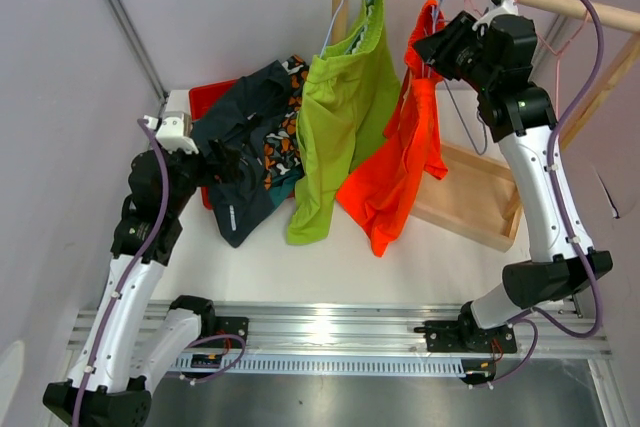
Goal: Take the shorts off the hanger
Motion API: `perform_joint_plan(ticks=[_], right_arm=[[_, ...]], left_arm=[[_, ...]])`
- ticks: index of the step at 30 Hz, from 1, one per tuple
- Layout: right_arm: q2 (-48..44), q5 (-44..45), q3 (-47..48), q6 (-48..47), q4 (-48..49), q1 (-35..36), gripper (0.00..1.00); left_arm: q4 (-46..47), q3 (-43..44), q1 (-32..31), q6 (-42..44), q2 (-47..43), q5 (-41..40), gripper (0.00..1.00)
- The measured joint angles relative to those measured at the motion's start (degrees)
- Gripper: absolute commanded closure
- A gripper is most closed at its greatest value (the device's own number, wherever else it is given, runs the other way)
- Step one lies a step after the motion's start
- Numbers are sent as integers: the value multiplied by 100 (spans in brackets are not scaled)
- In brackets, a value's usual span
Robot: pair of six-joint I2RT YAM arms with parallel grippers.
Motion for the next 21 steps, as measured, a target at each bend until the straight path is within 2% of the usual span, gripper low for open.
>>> perform_joint_plan(ticks=[1, 2, 4, 11, 15, 21], right_arm=[[28, -22, 0, 0, 13, 0, 79], [46, -37, 0, -2, 15, 0, 90], [103, -74, 0, 13, 72, 0, 99], [170, -164, 50, 52, 173, 22, 100], [254, -205, 188, 57, 125, 26, 100], [323, -234, 348, 50, -9, 26, 100]], left_arm=[[17, -2, -22, 0, -11, 52, 1], [39, -2, -63, 0, -20, 68, 1], [66, 4, -229, 4, -13, 57, 1], [-28, 540, -1257, 46, 538, -201, 1], [20, 920, -2085, 50, 863, -540, 1], [780, 1322, -3298, 37, 1722, -498, 1]])
